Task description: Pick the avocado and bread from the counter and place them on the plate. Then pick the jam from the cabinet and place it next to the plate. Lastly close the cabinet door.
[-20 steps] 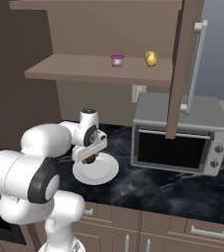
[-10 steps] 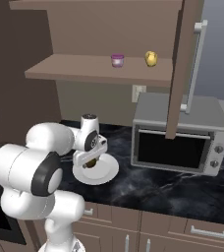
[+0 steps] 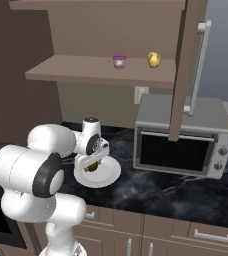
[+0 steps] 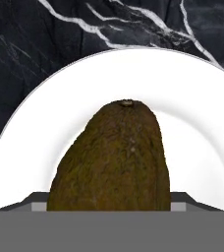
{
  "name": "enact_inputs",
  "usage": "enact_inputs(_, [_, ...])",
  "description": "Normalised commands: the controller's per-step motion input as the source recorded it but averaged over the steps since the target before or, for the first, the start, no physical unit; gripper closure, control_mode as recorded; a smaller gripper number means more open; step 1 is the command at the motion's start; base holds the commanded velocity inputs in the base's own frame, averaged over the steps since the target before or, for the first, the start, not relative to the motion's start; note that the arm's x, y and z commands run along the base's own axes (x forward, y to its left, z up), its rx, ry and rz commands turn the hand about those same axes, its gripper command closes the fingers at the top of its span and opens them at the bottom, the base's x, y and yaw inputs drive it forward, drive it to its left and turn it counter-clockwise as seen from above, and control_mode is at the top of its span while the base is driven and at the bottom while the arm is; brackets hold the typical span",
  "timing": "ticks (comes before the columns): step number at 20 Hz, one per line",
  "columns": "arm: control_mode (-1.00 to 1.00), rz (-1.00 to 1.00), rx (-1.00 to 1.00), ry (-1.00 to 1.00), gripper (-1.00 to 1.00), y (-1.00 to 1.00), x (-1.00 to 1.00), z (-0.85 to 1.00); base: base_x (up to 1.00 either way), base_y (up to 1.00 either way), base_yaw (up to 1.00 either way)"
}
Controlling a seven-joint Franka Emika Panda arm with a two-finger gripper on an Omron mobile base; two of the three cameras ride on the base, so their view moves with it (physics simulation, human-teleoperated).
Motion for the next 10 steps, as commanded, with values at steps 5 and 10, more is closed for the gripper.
enact_inputs(5, [-1.00,0.00,0.00,0.00,-1.00,0.00,0.00,0.00,0.00,0.00,0.00])
enact_inputs(10, [-1.00,0.00,0.00,-0.03,-1.00,0.00,0.00,0.24,0.00,0.00,0.00])
